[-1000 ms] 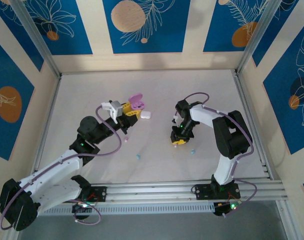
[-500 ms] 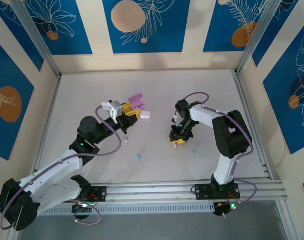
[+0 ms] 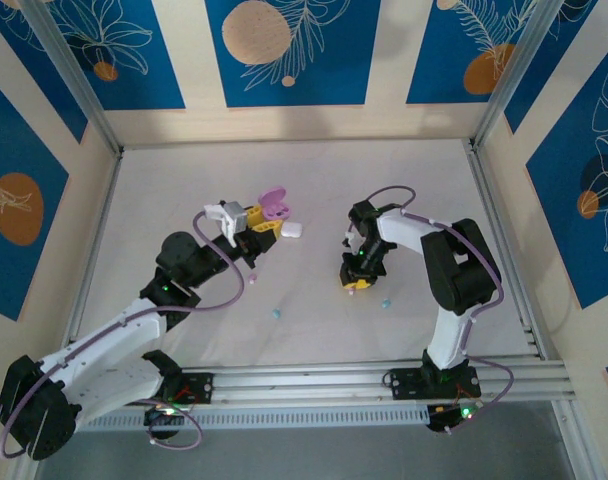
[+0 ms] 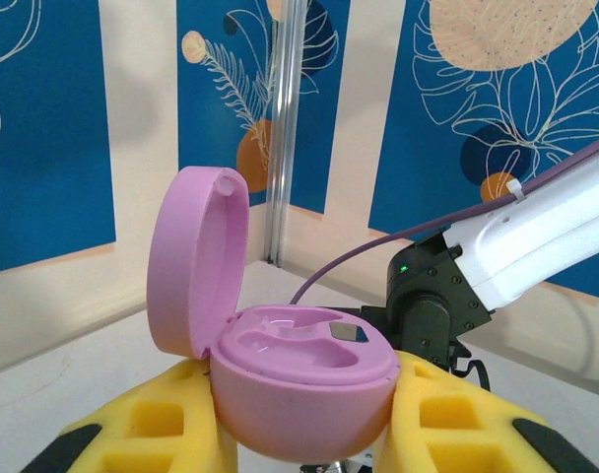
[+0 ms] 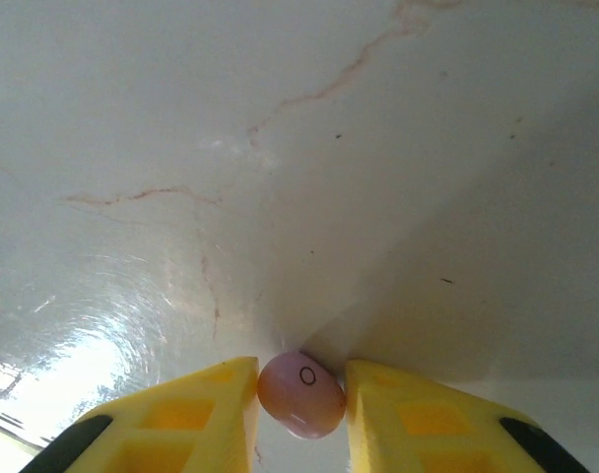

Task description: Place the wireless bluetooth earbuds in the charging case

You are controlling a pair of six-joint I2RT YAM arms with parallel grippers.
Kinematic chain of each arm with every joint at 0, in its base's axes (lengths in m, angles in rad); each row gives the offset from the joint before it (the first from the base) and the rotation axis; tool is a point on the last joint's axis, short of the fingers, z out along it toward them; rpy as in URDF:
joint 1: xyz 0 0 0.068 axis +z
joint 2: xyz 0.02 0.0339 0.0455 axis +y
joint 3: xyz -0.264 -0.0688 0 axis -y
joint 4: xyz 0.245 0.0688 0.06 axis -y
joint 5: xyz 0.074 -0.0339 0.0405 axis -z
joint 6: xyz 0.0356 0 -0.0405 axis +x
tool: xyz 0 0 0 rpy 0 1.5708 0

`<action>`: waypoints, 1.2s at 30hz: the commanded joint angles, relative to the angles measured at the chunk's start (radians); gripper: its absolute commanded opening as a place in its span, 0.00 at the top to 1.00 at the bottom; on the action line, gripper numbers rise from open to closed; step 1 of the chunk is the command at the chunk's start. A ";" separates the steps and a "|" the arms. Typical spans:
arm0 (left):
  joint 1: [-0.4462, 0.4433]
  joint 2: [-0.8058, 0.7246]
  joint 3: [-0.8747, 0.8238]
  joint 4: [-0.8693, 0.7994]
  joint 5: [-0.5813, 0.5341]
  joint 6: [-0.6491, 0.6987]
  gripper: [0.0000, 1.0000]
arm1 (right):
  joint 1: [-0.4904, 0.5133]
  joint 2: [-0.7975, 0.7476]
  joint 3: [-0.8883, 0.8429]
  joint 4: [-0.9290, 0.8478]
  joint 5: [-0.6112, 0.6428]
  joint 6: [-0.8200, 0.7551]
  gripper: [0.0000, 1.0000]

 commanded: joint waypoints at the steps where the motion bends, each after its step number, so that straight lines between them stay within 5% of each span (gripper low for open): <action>1: -0.006 -0.003 0.010 0.029 -0.009 -0.016 0.70 | 0.042 0.030 0.013 -0.012 0.032 0.025 0.73; 15: -0.005 -0.012 0.006 0.018 -0.018 -0.012 0.70 | 0.090 0.000 0.031 -0.038 0.279 0.195 0.76; 19: -0.005 -0.010 0.004 0.023 -0.015 -0.016 0.69 | 0.081 0.017 0.031 -0.037 0.265 0.199 0.75; 27: -0.005 -0.014 -0.001 0.024 -0.019 -0.015 0.70 | 0.080 0.012 -0.003 0.041 0.045 0.130 0.68; 36: -0.005 -0.014 0.003 0.020 -0.019 -0.015 0.70 | 0.042 0.015 -0.026 0.044 0.056 0.108 0.72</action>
